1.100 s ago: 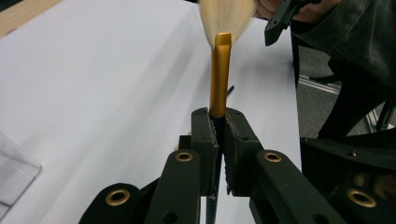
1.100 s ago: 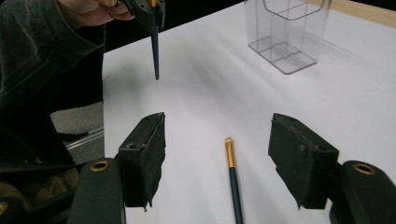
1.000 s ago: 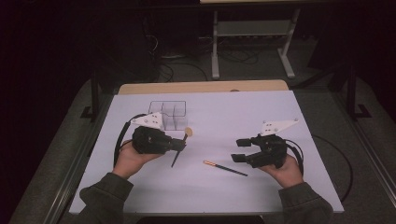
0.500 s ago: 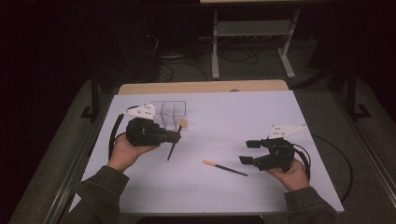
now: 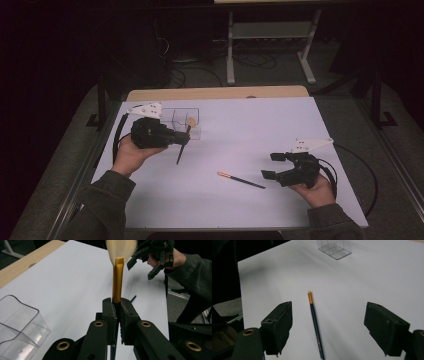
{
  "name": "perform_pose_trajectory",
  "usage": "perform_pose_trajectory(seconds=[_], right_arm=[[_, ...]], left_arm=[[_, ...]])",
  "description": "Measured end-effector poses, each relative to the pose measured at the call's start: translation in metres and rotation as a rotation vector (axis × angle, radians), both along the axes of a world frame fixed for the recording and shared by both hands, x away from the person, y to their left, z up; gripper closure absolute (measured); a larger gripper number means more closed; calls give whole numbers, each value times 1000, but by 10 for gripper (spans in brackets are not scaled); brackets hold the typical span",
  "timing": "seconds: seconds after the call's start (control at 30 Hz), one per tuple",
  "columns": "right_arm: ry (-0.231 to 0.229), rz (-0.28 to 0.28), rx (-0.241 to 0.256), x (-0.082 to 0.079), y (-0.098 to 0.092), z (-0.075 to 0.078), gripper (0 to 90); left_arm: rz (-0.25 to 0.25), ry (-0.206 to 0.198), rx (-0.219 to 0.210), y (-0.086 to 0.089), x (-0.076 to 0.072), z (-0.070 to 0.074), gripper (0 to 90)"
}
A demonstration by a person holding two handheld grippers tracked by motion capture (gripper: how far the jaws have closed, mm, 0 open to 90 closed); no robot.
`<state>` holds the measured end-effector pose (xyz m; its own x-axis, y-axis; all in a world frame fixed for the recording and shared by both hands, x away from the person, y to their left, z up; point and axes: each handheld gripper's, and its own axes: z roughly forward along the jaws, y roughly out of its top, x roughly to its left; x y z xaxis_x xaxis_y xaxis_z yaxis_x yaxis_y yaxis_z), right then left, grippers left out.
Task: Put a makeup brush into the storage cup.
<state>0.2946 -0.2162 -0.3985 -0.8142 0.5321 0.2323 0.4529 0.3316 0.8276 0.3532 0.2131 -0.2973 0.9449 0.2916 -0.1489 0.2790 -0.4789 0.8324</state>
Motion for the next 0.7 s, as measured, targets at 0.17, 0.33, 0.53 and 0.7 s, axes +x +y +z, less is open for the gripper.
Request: perform_pose_trajectory(seconds=[0.17,0.33,0.53,0.7], right_arm=[[4,-9,-1,-2,-2,-3,212],[-4,-16,-2,-3,-5,-3,206],[-5,-24,4,-4,-7,-5,198],[0,-19,-5,-3,-6,-7,199]], left_arm=[[11,2,-4,2,6,3,838],[25,3,-2,2,14,6,838],[43,6,-6,1,24,10,838],[49,-1,-3,-1,33,14,838]])
